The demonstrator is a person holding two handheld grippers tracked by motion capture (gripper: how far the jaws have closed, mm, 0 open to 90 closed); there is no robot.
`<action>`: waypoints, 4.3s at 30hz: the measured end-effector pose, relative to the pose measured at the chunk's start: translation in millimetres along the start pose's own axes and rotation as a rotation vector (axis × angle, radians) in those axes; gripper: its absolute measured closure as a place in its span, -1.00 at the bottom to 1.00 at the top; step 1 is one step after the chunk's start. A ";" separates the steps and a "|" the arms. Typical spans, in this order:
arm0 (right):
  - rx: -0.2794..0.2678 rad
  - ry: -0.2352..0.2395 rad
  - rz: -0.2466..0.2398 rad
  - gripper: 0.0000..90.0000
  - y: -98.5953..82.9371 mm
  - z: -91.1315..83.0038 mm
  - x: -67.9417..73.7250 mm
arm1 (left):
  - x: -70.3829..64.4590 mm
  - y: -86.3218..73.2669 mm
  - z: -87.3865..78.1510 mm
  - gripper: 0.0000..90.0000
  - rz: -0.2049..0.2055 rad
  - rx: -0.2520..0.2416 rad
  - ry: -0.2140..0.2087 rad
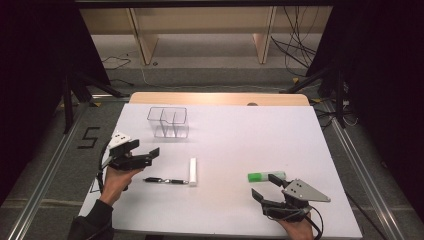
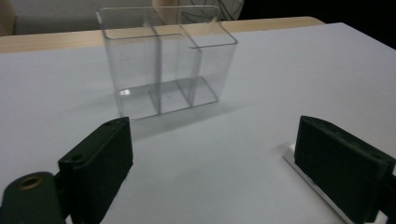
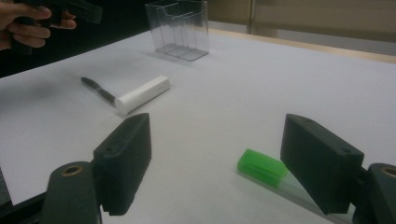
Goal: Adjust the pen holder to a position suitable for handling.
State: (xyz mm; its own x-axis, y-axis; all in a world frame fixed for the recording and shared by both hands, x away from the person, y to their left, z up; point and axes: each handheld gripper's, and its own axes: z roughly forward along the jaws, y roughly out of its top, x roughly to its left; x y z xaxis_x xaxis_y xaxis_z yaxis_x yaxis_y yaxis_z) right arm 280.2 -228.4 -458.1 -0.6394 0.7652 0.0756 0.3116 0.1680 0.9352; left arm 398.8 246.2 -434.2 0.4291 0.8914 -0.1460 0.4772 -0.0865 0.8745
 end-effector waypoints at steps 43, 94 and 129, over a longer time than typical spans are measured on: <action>0.009 0.019 0.015 -0.49 -1.9 3.0 -0.6 | 88.6 34.4 105.5 0.98 -0.105 0.123 0.082; -0.006 0.030 0.009 -0.54 -2.1 2.7 -1.6 | 10.7 48.6 152.8 0.99 -0.021 0.182 -0.106; -0.003 0.038 0.005 -0.53 -2.6 2.3 -1.9 | -38.8 60.1 176.1 0.98 0.022 0.246 -0.178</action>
State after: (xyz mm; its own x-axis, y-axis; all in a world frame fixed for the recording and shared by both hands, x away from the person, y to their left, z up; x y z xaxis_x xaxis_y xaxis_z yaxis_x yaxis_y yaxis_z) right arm 282.2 -228.9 -461.5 -0.6641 0.7417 0.0935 0.3127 0.1620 0.9359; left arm 545.9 128.1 -457.4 0.5585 0.7981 -0.2259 0.6285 -0.2295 0.7432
